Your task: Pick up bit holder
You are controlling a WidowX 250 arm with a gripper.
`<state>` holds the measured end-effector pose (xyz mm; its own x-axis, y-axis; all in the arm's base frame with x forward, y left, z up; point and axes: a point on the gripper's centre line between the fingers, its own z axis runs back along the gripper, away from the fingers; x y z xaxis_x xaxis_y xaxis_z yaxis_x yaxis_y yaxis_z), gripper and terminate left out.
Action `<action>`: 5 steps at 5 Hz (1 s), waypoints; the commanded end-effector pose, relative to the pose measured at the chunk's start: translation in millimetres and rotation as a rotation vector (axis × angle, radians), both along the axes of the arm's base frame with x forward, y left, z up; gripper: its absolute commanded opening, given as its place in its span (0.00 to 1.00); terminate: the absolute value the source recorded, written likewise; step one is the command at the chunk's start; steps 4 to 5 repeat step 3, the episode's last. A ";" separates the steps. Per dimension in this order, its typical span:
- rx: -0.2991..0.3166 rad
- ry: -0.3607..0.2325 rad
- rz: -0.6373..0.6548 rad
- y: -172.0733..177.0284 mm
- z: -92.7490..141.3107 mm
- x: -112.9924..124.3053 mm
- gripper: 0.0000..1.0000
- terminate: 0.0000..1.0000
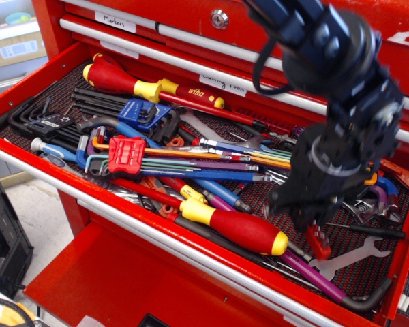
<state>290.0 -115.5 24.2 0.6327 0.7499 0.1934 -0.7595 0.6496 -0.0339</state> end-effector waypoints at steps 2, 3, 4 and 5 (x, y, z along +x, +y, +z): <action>0.085 -0.018 -0.110 18.3 123.7 22.9 0.00 0.00; 0.072 -0.026 -0.127 16.9 120.3 20.7 0.00 1.00; 0.072 -0.026 -0.127 16.9 120.3 20.7 0.00 1.00; 0.072 -0.026 -0.127 16.9 120.3 20.7 0.00 1.00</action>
